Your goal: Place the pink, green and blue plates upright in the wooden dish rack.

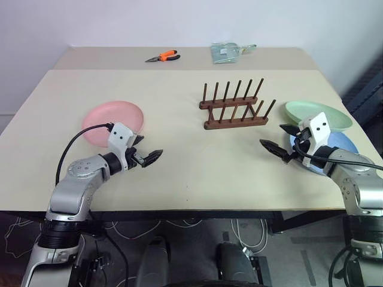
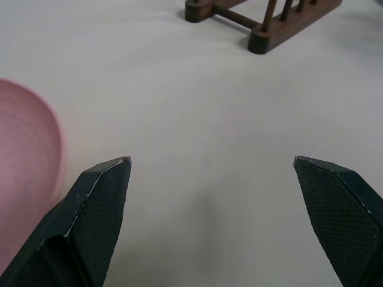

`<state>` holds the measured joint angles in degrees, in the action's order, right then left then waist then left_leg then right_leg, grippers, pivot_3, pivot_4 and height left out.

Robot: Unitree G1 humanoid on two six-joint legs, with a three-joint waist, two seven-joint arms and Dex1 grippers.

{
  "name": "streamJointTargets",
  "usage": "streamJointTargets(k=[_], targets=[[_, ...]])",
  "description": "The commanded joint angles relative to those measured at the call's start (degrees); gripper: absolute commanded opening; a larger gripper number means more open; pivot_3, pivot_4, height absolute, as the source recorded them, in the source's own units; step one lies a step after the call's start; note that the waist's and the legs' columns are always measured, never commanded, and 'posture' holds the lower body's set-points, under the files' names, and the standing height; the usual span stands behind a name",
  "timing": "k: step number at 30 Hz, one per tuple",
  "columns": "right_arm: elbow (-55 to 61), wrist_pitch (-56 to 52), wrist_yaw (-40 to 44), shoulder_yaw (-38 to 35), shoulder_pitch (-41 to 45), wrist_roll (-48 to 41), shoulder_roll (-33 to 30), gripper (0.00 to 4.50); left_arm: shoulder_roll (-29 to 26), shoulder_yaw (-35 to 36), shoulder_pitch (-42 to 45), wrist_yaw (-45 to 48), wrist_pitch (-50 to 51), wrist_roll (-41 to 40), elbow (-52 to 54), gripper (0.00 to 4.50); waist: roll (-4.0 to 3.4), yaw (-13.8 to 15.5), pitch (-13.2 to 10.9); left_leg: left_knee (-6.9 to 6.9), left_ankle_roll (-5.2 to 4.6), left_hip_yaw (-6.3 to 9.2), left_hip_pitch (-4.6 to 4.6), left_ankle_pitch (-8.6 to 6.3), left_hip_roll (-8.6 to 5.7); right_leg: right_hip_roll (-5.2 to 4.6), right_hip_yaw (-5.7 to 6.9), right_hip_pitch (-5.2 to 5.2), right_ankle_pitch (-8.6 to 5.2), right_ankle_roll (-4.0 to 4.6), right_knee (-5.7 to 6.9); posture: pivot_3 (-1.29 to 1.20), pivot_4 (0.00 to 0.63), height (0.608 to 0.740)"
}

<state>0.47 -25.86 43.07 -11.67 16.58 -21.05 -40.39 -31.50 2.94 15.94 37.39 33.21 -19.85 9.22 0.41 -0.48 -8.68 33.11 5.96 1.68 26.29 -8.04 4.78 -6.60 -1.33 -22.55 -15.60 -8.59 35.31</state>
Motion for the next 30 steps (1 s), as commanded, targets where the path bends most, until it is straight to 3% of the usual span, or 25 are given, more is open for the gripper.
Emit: streamJointTargets(k=[1, 8, 13, 20, 26, 30], targets=[[2.43, 0.34, -0.53, -2.16, 2.04, -0.82, -1.04, 4.50, -0.12, -0.38, 0.53, 0.95, -1.90, 0.30, 0.48, 4.46, 0.00, -0.10, 0.00, 0.00, 0.00, 0.00, 0.00, 0.00, 0.00, 0.00, 0.00, 0.00, 0.00, 0.00, 0.01, 0.00, 0.150, 0.740], [6.41, -0.31, -1.57, -2.45, -0.89, -0.89, -0.51, 4.50, 1.26, -3.52, 3.40, 2.92, -3.34, 1.25, -3.29, 4.46, 0.00, 0.30, 0.00, 0.00, 0.00, 0.00, 0.00, 0.00, 0.00, 0.00, 0.00, 0.01, -0.01, -0.01, 0.01, 0.00, 0.150, 0.740], [17.18, -6.31, -2.36, -0.70, -8.70, -3.10, 0.08, 4.50, 4.26, -9.97, 11.03, 6.51, -4.89, 4.39, -12.16, 4.46, 0.01, 1.48, 0.00, 0.05, 0.00, 0.02, 0.00, 0.00, -0.02, 0.00, 0.00, 0.05, -0.02, -0.02, 0.02, 0.00, 0.150, 0.740], [32.28, -10.50, -12.39, 1.30, -16.88, -2.98, 7.48, 4.50, 15.33, -13.73, 28.49, 6.07, -14.93, 10.18, -38.97, 4.46, 0.08, 1.25, -0.05, 0.11, 0.00, 0.05, 0.03, 0.00, -0.04, 0.01, 0.01, 0.03, -0.03, -0.04, 0.02, 0.00, 0.150, 0.740], [39.49, -11.26, -20.29, 3.05, -20.60, -0.49, 12.50, 4.50, 23.93, -14.12, 46.73, 4.64, -28.13, 16.21, -69.59, 4.46, 0.30, 1.33, -0.18, 0.11, -0.01, 0.05, 0.11, 0.00, -0.05, 0.01, 0.01, -0.04, -0.03, -0.05, -0.02, 0.00, 0.150, 0.740], [41.90, -11.63, -23.84, 2.34, -22.39, 0.51, 14.13, 4.50, 27.10, -12.93, 52.32, 5.15, -31.80, 18.16, -79.73, 4.46, 0.40, 1.30, -0.24, 0.08, -0.02, 0.05, 0.15, -0.02, -0.06, 0.01, 0.01, -0.05, -0.04, -0.05, -0.09, 0.00, 0.150, 0.740]])
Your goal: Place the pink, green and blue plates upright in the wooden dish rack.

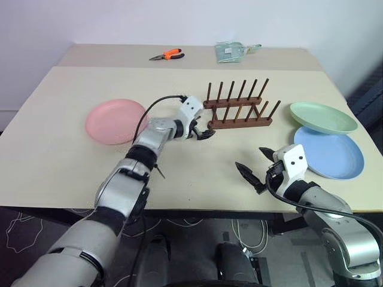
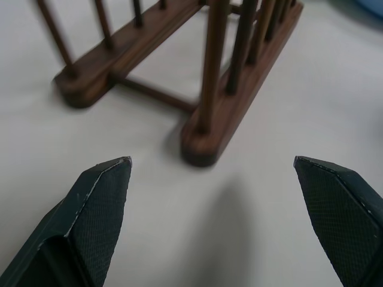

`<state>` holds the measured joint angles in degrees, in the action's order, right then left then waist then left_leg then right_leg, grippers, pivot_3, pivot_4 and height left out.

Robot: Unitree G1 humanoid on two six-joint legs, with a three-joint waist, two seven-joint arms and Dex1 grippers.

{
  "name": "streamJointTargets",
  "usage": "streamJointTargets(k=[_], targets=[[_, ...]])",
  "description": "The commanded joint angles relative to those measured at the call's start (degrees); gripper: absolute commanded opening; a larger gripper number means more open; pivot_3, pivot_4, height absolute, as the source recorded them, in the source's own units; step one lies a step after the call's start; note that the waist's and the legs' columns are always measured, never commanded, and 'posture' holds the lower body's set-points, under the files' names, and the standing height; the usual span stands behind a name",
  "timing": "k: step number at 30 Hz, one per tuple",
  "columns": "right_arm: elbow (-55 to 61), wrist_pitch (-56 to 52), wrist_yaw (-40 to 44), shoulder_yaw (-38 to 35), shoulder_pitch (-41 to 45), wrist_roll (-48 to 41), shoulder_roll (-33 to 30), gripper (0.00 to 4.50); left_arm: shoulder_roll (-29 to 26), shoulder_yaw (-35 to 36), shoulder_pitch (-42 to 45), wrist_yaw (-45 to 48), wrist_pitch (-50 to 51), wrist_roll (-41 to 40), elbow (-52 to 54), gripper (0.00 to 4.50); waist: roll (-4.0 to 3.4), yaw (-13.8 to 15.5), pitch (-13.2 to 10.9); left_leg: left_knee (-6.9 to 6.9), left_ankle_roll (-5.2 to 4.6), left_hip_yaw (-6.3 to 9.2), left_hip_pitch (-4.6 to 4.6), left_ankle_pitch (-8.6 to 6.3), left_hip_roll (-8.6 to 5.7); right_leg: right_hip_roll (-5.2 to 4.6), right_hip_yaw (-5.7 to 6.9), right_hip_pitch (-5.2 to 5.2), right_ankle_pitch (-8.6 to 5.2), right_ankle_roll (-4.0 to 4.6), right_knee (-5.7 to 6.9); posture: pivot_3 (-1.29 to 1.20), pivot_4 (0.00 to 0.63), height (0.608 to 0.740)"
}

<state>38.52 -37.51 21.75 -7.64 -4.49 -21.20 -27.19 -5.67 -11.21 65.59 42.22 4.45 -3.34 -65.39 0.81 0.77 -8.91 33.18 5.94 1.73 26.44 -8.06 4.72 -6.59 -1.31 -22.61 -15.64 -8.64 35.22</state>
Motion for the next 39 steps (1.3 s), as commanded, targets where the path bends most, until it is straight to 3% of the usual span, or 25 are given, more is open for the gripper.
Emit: streamJointTargets(k=[1, 9, 10, 13, 19, 27, 30, 35, 39], targets=[[4.46, -0.01, -3.05, -2.20, -2.06, 0.59, 1.18, 4.50, 1.93, 1.02, 3.29, 0.69, -3.88, 2.47, -6.40, 4.46, 0.01, 0.06, -0.01, -0.06, 0.00, 0.00, -0.01, 0.00, 0.00, 0.00, 0.01, -0.02, -0.02, -0.02, 0.01, 0.00, 0.150, 0.740], [6.99, 0.26, -5.28, -2.22, -5.36, 0.88, 1.90, 4.50, 4.41, 3.65, 4.67, -1.40, -4.18, 4.73, -10.57, 4.46, 0.02, 0.06, -0.01, -0.04, 0.01, 0.01, -0.03, 0.01, 0.01, 0.00, 0.01, -0.01, -0.04, -0.07, 0.08, 0.00, 0.150, 0.740], [7.06, 0.29, -5.45, -2.16, -5.40, 0.99, 1.92, 4.50, 4.40, 3.96, 4.56, -1.26, -4.07, 4.85, -10.63, 4.23, 0.02, 0.05, -0.01, -0.02, 0.01, 0.01, -0.05, 0.01, 0.01, 0.00, 0.01, 0.02, -0.04, -0.07, 0.09, 0.00, 0.150, 0.740], [6.86, 0.36, -5.59, -2.28, -5.08, 0.95, 1.72, 4.50, 4.26, 4.85, 4.00, -0.68, -4.14, 5.08, -10.57, 3.20, 0.02, 0.05, -0.01, -0.02, 0.01, 0.01, -0.05, 0.01, 0.01, 0.00, 0.01, 0.02, -0.03, -0.05, 0.09, 0.00, 0.150, 0.740], [5.11, 0.56, -4.77, -2.01, -3.41, 1.01, 0.74, 4.50, 4.29, 6.28, 3.41, 1.58, -5.36, 5.01, -9.37, 0.23, 0.02, 0.10, -0.01, -0.04, 0.01, 0.01, -0.04, 0.01, 0.00, 0.00, 0.01, 0.02, -0.04, -0.07, 0.09, 0.00, 0.150, 0.740], [1.60, 1.09, -2.77, -0.39, 0.35, 1.52, 0.32, 4.50, 4.58, 6.27, 1.26, 10.43, -6.81, 4.33, -4.96, 0.23, 0.02, 0.06, -0.02, -0.04, 0.01, 0.01, -0.04, 0.01, 0.01, 0.00, 0.01, 0.01, -0.03, -0.07, 0.12, 0.00, 0.150, 0.740], [1.11, 0.26, -1.84, -0.45, 1.16, -0.06, 0.93, 4.50, 3.77, 6.29, -0.07, 12.21, -5.68, 4.17, -3.26, 1.12, 0.01, 0.02, -0.01, -0.05, 0.01, 0.02, -0.04, 0.01, 0.01, 0.00, 0.01, 0.01, -0.03, -0.07, 0.12, 0.00, 0.150, 0.740], [0.67, -1.92, -1.39, 2.14, 3.47, -0.03, 0.44, 4.50, 0.33, 4.97, -4.82, 14.54, -6.25, 5.20, 1.62, 3.57, 0.01, -0.21, -0.01, -0.05, 0.01, 0.02, -0.06, 0.01, 0.01, 0.01, 0.01, 0.01, -0.03, -0.07, 0.16, 0.00, 0.150, 0.740], [-4.30, -1.30, -4.59, 6.20, 9.11, 5.17, 1.52, 4.50, -5.84, 5.20, -10.81, 19.07, -4.21, 4.16, 9.28, 3.57, -0.01, -0.75, -0.02, -0.07, 0.05, 0.02, -0.14, 0.05, 0.05, 0.02, 0.00, -0.03, -0.03, -0.06, 0.34, 0.00, 0.150, 0.740]])
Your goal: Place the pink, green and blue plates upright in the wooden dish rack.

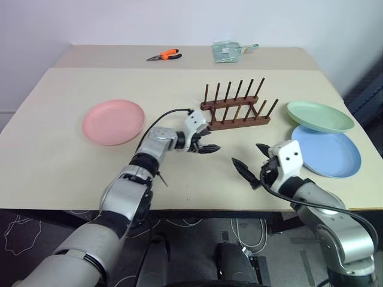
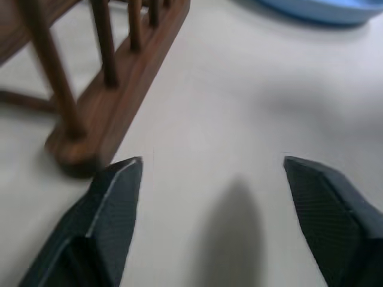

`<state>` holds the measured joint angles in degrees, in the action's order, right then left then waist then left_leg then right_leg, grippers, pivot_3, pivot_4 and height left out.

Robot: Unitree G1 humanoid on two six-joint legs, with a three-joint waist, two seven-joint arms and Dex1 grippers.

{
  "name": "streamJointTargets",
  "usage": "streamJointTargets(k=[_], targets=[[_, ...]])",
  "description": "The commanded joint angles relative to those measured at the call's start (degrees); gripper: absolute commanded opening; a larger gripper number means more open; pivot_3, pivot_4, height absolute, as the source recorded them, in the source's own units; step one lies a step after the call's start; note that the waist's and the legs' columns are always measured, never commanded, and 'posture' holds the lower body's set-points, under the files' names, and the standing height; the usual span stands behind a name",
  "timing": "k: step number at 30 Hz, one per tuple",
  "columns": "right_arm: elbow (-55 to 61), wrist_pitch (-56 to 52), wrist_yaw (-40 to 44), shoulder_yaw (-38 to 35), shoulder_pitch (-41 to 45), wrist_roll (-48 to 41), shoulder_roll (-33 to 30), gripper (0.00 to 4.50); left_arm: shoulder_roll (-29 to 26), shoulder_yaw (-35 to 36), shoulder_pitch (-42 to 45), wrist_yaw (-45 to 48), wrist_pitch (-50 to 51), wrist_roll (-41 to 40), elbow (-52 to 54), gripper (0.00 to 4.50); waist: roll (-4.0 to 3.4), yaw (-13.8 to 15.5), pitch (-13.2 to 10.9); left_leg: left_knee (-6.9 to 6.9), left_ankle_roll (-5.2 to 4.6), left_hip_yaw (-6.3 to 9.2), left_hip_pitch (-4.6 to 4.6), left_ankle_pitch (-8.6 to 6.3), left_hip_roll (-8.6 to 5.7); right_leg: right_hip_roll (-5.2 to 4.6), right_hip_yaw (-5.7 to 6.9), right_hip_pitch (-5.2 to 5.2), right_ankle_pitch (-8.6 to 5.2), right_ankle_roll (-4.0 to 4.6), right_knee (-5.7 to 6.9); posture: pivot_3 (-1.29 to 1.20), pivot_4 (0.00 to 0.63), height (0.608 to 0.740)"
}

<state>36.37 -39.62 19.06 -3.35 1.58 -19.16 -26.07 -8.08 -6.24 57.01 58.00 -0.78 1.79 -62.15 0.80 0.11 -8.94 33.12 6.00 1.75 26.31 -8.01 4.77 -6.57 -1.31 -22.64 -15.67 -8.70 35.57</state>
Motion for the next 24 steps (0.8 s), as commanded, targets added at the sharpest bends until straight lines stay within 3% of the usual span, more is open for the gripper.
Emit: streamJointTargets(k=[1, 10, 13, 16, 24], targets=[[-3.69, 0.96, -2.55, 2.73, 4.50, 4.19, 0.68, 4.50, -4.91, 0.33, -3.71, 4.44, 2.07, -1.45, 8.53, 3.57, 0.00, -0.11, 0.00, -0.01, 0.02, 0.00, 0.00, 0.01, 0.01, 0.01, 0.00, -0.01, 0.00, 0.00, 0.01, 0.00, 0.150, 0.740], [-24.98, 4.26, -8.67, 4.30, 19.60, 9.57, 8.59, 4.50, -14.87, 1.37, -15.86, 7.92, 12.84, -6.06, 32.08, 3.57, -0.05, 0.49, -0.03, 0.00, 0.02, 0.01, 0.01, 0.03, 0.01, 0.02, 0.00, -0.01, 0.08, -0.15, 0.13, 0.00, 0.150, 0.740], [-33.05, 7.31, -9.55, 4.77, 23.65, 11.60, 10.17, 3.68, -15.98, 1.42, -18.79, 6.41, 15.52, -7.00, 37.63, 3.63, -0.06, 0.50, -0.04, 0.00, 0.02, 0.01, 0.01, 0.03, 0.00, 0.02, 0.00, -0.03, 0.08, -0.19, 0.26, 0.00, 0.150, 0.740], [-38.89, 9.12, -8.71, 5.91, 26.83, 12.94, 11.14, 2.27, -16.97, 1.47, -21.91, 6.05, 18.03, -8.39, 42.55, 3.63, -0.08, 0.37, -0.05, 0.01, 0.02, 0.01, 0.01, 0.04, 0.01, 0.02, 0.00, -0.09, 0.09, -0.22, 0.41, 0.00, 0.150, 0.740], [-47.70, 15.00, -4.81, 7.99, 33.26, 14.77, 12.47, 2.27, -17.54, 1.42, -24.19, 3.84, 21.13, -9.68, 46.74, 3.63, -0.13, -0.59, -0.08, 0.01, 0.03, 0.03, 0.00, 0.05, 0.02, 0.04, -0.01, -0.17, 0.06, -0.28, 0.56, 0.00, 0.150, 0.740]])
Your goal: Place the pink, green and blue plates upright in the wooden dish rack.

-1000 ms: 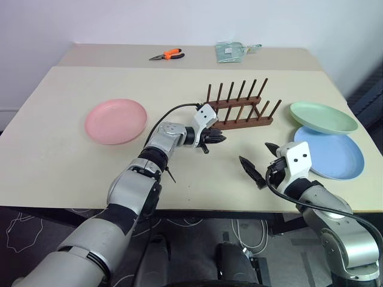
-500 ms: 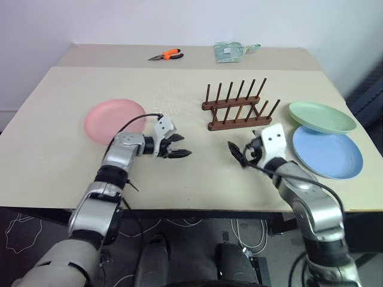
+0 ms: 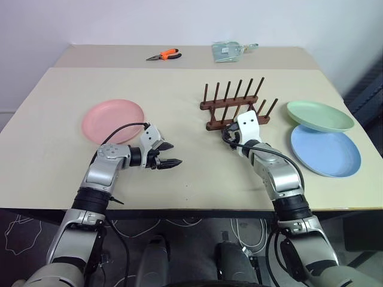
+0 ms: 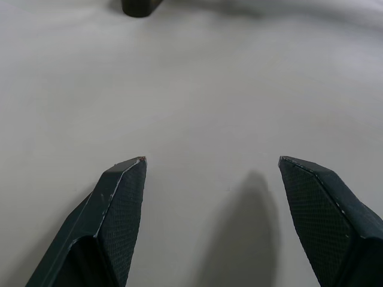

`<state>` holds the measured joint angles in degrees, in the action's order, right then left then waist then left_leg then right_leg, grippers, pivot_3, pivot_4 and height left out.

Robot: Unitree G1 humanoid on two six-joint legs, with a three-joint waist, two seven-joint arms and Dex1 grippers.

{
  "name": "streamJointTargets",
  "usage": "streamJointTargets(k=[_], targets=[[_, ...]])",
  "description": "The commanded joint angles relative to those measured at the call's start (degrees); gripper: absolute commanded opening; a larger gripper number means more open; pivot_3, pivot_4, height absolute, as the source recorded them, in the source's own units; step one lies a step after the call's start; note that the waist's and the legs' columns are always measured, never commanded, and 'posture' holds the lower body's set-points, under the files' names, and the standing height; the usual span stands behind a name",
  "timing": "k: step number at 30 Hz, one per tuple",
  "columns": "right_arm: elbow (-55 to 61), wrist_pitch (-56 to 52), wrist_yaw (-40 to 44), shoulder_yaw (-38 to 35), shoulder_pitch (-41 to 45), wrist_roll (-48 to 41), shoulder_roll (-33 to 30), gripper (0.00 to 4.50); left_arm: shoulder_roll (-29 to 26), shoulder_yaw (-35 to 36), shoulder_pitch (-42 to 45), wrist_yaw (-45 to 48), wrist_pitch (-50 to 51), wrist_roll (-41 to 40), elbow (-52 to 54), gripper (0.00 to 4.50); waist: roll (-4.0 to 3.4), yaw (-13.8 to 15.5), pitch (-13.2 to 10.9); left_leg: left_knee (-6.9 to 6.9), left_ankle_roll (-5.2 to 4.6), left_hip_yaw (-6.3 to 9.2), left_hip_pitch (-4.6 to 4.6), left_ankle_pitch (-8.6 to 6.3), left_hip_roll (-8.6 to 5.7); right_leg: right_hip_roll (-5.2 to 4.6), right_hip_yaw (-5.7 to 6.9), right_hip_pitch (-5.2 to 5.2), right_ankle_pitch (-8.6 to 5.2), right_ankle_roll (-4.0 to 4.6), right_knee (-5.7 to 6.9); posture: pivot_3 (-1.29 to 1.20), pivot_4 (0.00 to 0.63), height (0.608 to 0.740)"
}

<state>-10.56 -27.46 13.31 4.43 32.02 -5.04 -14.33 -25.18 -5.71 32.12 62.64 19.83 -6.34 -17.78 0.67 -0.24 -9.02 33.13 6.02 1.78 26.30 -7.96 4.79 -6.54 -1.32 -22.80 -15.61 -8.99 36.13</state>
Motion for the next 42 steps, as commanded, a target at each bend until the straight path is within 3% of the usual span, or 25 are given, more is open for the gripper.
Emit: streamJointTargets(k=[1, 20, 29, 34, 42], targets=[[-1.85, 3.24, 1.32, 0.17, 3.67, 0.64, 1.03, 2.27, -0.42, 0.80, 0.76, -1.10, 0.78, -1.73, 2.52, 3.63, 0.00, -0.41, 0.00, 0.00, 0.00, 0.00, 0.00, 0.00, 0.00, 0.00, 0.00, 0.00, 0.00, 0.00, 0.00, 0.00, 0.150, 0.740], [-6.08, 4.78, 5.40, 0.98, 7.46, 1.89, 4.34, 2.27, -1.45, -0.27, -0.02, -2.36, 2.27, -2.81, 4.68, 3.63, -0.03, -0.60, -0.02, -0.01, 0.00, 0.02, 0.00, 0.00, 0.00, 0.01, 0.00, -0.01, 0.01, -0.03, 0.01, 0.00, 0.150, 0.740], [-13.16, 10.82, 6.11, -0.69, 10.11, 0.91, 5.28, 2.27, -1.32, -0.78, -0.52, -2.98, 3.01, -2.80, 6.09, 3.63, -0.04, -0.63, -0.02, -0.02, 0.01, 0.02, 0.00, 0.01, 0.00, 0.01, 0.00, -0.01, 0.01, -0.03, 0.01, 0.00, 0.150, 0.740], [-2.60, 7.46, 14.04, 1.48, 4.84, -1.89, 3.32, 2.27, -1.15, -0.41, 1.59, -6.04, 0.74, -1.07, 2.35, 3.63, -0.05, -0.57, -0.03, -0.04, 0.01, 0.02, 0.00, 0.01, 0.00, 0.01, 0.00, -0.02, 0.00, -0.05, 0.01, 0.00, 0.150, 0.740], [8.58, 1.29, 16.51, 0.95, -1.73, -2.28, -0.20, 2.27, 0.93, -1.11, 6.48, -7.68, -3.89, 0.04, -6.24, 3.63, -0.05, -0.27, -0.03, -0.02, 0.03, 0.03, 0.00, 0.01, 0.00, 0.01, 0.00, -0.02, -0.01, -0.06, 0.01, 0.00, 0.150, 0.740]])
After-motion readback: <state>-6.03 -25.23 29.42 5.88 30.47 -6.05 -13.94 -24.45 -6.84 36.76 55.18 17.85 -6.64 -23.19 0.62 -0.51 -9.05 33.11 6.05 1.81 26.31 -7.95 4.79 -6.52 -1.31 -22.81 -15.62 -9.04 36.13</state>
